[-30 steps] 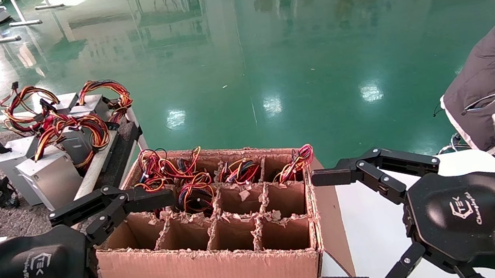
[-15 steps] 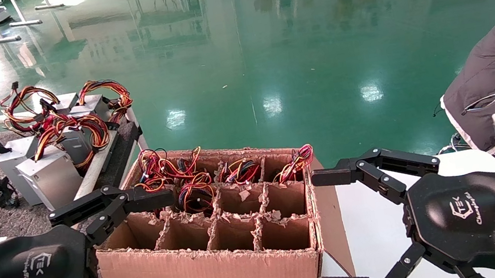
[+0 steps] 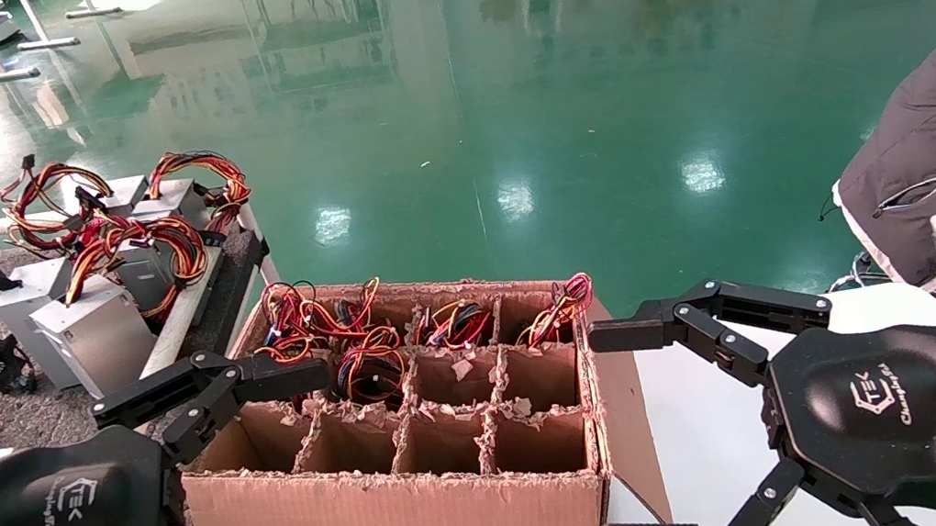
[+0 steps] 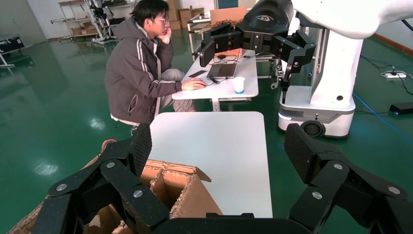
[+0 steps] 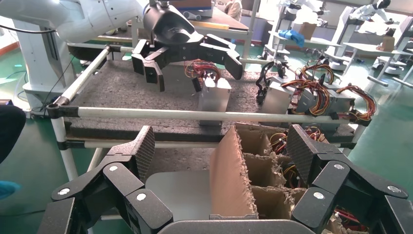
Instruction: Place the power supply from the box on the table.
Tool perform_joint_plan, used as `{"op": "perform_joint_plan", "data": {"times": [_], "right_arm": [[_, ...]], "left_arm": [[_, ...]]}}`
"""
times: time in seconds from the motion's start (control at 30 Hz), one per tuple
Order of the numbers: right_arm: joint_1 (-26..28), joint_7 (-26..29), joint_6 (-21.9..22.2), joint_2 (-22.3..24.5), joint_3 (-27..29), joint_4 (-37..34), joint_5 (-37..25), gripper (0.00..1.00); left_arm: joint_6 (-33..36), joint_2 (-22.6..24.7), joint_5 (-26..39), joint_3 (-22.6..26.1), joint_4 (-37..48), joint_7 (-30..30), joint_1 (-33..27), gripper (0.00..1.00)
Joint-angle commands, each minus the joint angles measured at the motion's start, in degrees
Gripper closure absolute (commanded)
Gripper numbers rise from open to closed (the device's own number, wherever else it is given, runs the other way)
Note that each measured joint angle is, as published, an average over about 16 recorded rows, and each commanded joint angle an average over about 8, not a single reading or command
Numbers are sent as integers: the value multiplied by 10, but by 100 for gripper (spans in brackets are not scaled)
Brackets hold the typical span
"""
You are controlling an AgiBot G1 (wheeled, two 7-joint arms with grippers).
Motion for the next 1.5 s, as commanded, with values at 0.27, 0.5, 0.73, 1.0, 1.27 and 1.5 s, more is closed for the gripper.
{"op": "perform_joint_plan", "data": {"times": [0.27,0.5,0.73,1.0,1.27,1.5], "right_arm": [[0,0,0,0,0,0,0,0],[0,0,0,0,0,0,0,0],[0,0,0,0,0,0,0,0],[0,0,0,0,0,0,0,0],[0,0,0,0,0,0,0,0],[0,0,0,0,0,0,0,0]], "left_arm": [[-24,12,29,25,7,16,-13,0],[-70,39,65,76,25,31,-42,0],[-109,61,84,125,40,40,-73,0],[-150,93,100,186,61,50,-113,0],[-173,118,115,243,83,67,-150,0],[-184,131,123,274,94,80,-169,0]]}}
